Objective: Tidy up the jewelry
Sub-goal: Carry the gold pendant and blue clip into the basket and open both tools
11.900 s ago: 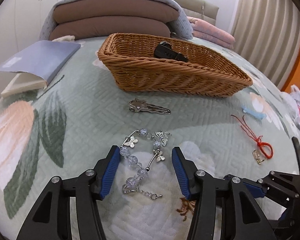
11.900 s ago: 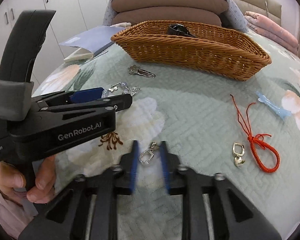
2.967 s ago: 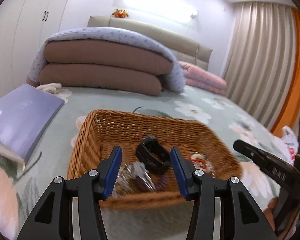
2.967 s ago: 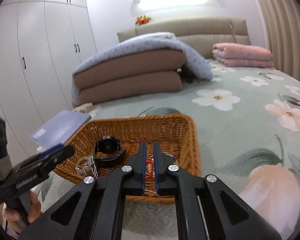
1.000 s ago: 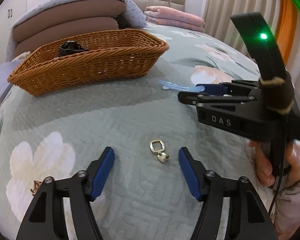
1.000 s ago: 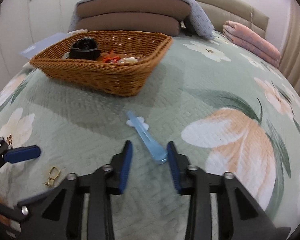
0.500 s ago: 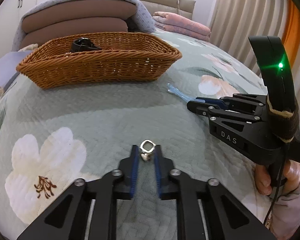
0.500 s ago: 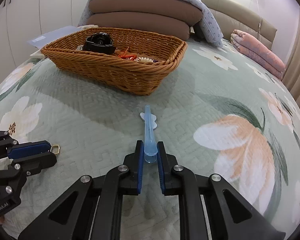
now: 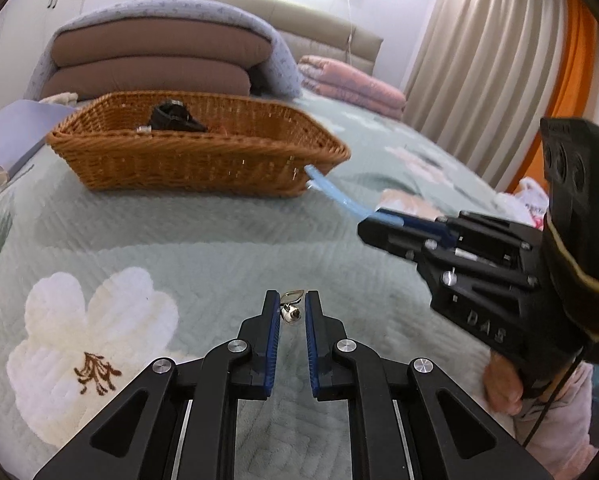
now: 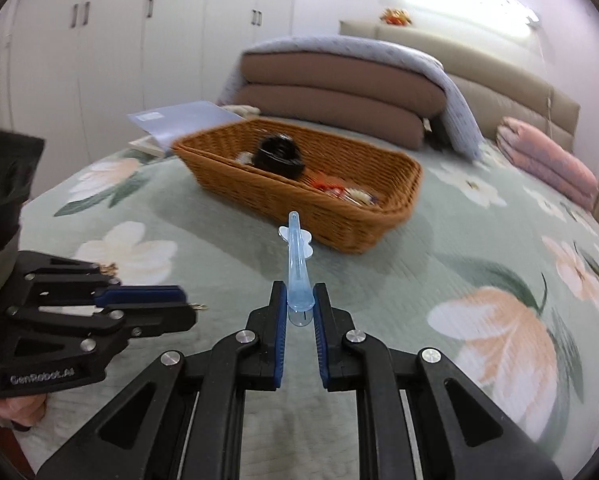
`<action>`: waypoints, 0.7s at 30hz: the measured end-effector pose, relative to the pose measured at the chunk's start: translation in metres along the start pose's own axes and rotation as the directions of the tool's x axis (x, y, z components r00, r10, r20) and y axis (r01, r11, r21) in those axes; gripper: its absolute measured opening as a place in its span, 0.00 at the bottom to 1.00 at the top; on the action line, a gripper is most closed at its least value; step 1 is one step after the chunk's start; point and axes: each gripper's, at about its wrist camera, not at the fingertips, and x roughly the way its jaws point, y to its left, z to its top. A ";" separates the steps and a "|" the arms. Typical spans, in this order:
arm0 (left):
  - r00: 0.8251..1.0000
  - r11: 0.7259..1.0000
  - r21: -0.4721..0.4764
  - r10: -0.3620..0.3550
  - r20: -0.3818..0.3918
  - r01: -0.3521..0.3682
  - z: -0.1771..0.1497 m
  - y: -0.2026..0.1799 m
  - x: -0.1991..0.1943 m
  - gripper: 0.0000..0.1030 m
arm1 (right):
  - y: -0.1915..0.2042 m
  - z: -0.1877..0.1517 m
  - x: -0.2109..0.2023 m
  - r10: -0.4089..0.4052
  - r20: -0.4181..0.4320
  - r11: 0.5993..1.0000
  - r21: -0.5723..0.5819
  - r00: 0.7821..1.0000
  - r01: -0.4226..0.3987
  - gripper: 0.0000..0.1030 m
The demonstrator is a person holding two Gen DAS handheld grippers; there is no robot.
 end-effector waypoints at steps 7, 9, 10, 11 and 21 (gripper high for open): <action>0.995 0.996 -0.032 -0.079 0.063 0.081 0.023 0.008 -0.016 0.12 | -0.013 0.027 -0.022 -0.018 0.090 0.995 0.101 0.996 0.009 0.16; 0.993 0.995 -0.029 -0.091 0.078 0.094 0.041 0.012 -0.019 0.12 | -0.018 0.047 -0.020 -0.064 0.090 0.989 0.136 0.994 0.052 0.16; 0.991 0.994 -0.032 -0.098 0.087 0.101 0.054 0.015 -0.019 0.12 | -0.021 0.059 -0.016 -0.083 0.088 0.986 0.151 0.993 0.069 0.16; 0.990 0.993 -0.034 -0.105 0.098 0.109 0.067 0.019 -0.020 0.12 | -0.024 0.071 -0.013 -0.106 0.091 0.982 0.164 0.990 0.090 0.16; 0.987 0.991 -0.077 -0.096 0.125 0.106 0.157 0.062 0.045 0.12 | -0.052 0.102 0.059 -0.202 0.107 0.944 0.287 0.973 0.164 0.16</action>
